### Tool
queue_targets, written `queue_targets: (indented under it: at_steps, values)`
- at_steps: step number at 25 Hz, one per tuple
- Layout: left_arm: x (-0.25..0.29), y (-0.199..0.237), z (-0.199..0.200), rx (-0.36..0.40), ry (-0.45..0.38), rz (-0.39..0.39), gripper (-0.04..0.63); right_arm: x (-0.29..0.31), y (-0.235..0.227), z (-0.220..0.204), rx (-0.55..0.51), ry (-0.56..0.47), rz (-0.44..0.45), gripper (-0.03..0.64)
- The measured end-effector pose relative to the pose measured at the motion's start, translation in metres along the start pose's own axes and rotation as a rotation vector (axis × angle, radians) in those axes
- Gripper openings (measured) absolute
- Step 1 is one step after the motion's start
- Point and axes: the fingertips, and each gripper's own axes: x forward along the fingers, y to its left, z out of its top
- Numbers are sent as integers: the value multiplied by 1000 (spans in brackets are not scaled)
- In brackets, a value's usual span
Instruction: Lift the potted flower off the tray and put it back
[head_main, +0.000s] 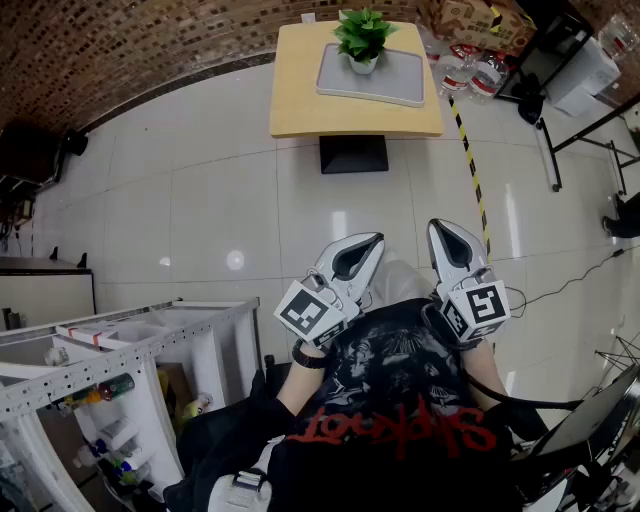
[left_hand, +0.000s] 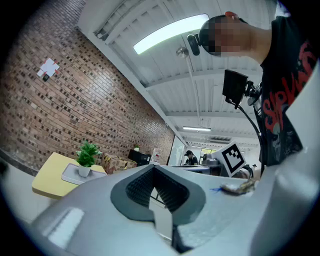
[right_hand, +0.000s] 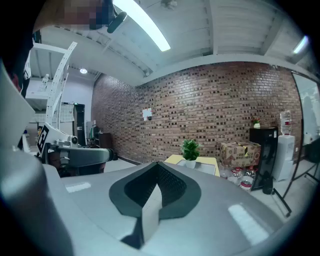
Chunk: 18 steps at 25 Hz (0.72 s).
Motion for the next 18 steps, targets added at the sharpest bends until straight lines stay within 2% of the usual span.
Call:
queue_targets:
  at_steps: [4, 7, 9, 12, 15, 18]
  values:
    - [24, 45, -7, -5, 32, 34, 3, 55, -23, 2, 13, -12, 41, 3]
    - [58, 98, -12, 6, 67, 56, 5, 117, -52, -8, 51, 1, 82, 3]
    - [80, 134, -7, 14, 81, 101, 5, 161, -70, -8, 74, 18, 135, 3]
    - [125, 189, 15, 36, 87, 167, 5, 225, -111, 25, 69, -9, 203, 3]
    - [187, 235, 46, 75, 93, 190, 3, 273, -169, 70, 27, -60, 230, 3]
    - [232, 268, 76, 85, 73, 215, 5, 309, -213, 89, -1, -66, 262, 3]
